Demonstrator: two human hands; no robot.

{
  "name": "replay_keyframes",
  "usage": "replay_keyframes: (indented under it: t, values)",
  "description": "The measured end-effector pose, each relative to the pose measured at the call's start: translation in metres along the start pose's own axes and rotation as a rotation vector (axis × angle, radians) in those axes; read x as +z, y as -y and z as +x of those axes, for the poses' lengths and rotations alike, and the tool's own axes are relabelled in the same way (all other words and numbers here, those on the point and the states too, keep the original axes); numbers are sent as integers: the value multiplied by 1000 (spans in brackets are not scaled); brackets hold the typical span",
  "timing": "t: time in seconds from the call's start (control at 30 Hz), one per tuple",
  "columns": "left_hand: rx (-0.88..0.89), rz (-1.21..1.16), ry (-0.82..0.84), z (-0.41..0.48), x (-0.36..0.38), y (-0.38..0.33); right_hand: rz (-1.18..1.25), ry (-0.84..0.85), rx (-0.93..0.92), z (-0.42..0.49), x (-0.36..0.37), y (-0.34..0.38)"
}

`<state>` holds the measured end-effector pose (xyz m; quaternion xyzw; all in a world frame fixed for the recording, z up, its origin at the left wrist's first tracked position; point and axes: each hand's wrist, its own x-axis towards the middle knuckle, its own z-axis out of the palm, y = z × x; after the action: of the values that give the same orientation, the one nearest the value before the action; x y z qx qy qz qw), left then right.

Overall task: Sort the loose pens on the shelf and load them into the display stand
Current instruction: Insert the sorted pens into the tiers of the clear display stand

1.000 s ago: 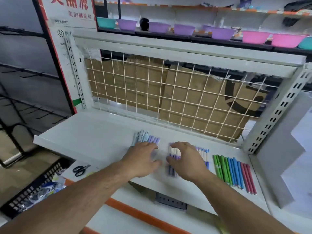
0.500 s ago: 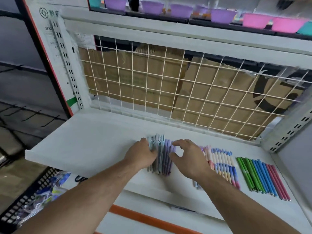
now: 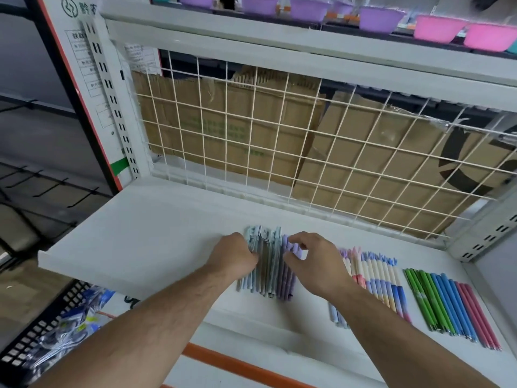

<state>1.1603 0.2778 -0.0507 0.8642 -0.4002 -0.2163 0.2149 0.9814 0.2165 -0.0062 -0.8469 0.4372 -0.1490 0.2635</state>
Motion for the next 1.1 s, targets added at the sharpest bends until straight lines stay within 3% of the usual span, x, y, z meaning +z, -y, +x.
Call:
replay_keyframes:
  t: [0.67, 0.93, 1.1]
  values:
    - [-35, 76, 20, 4, -5, -6, -5, 4, -6, -4, -11, -3]
    - [-121, -137, 58, -2, -16, 3, 18, 15, -15, -6, -14, 2]
    - [-84, -468, 49, -12, -20, -3, 80, 29, -24, -12, -15, 10]
